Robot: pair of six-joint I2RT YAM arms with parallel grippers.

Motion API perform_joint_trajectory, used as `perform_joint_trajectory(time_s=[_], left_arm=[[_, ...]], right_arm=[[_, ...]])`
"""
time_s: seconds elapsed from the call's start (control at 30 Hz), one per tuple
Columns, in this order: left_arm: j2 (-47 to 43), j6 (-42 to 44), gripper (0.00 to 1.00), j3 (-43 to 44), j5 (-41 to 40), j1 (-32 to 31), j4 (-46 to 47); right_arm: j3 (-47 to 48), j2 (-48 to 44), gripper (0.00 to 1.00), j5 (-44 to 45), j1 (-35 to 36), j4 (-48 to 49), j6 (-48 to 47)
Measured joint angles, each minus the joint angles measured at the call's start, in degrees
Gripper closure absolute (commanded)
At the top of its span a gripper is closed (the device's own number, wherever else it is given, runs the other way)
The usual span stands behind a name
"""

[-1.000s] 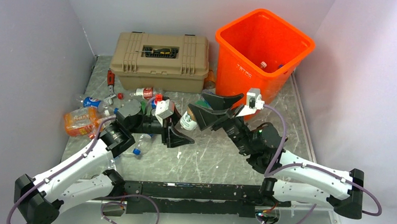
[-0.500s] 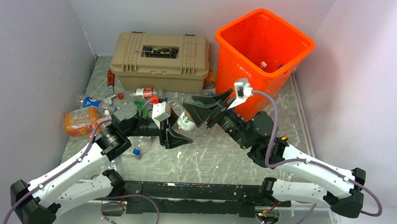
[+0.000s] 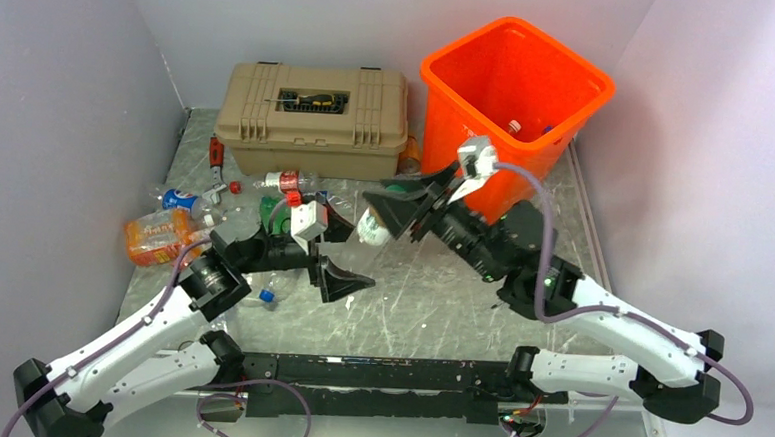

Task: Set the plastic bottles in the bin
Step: Place the plastic bottle in the trash bin.

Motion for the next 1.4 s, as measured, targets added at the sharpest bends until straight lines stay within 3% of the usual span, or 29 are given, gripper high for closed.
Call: perform_joint_trajectory(time_s=[0.17, 0.4, 0.5, 0.7, 0.97, 1.13, 1.17, 1.23, 1.33, 1.4], left_arm=[[-2.95, 0.92, 0.00, -1.03, -7.06, -0.26, -0.04], [-5.01, 3.02, 0.01, -1.81, -16.61, -0.35, -0.33], [-4.39, 3.65, 0.00, -1.81, -19.23, -0.35, -1.18], [-2.03, 5.16, 0.01, -1.68, -25.40, -0.50, -4.59], [-2.45, 6.43, 0.01, -1.68, -30.25, -0.94, -5.33], [-2.45, 7.17, 0.01, -1.68, -31.39, -0.94, -6.12], [-2.45, 7.21, 0.01, -1.68, -31.58, -0.94, -6.38], [-2.23, 7.34, 0.01, -1.68, -32.00, -0.94, -6.58], [-1.64, 7.39, 0.01, -1.62, -32.04, -0.94, -6.71], [-1.07, 7.37, 0.00, -1.36, -32.04, -0.94, -7.19]], right_arm=[[11.56, -0.33, 1.00, 6.84, 0.00, -2.27, -9.75], [20.52, 0.09, 1.00, 21.40, -0.59, 13.31, -32.94], [27.61, 5.75, 1.00, 25.16, -7.08, 18.99, -40.68], [37.09, 17.55, 1.00, 26.60, -28.92, 13.94, -36.13], [41.38, 31.17, 1.00, 25.20, -44.54, 2.89, -23.28], [40.35, 34.07, 1.00, 24.44, -50.07, -4.68, -16.15], [40.26, 34.10, 0.86, 24.22, -50.42, -6.08, -15.17], [40.33, 34.10, 0.43, 23.19, -50.88, -8.37, -13.57], [41.86, 34.67, 0.16, 21.40, -51.45, -12.28, -11.61], [42.03, 34.91, 0.04, 20.46, -51.84, -14.08, -10.43]])
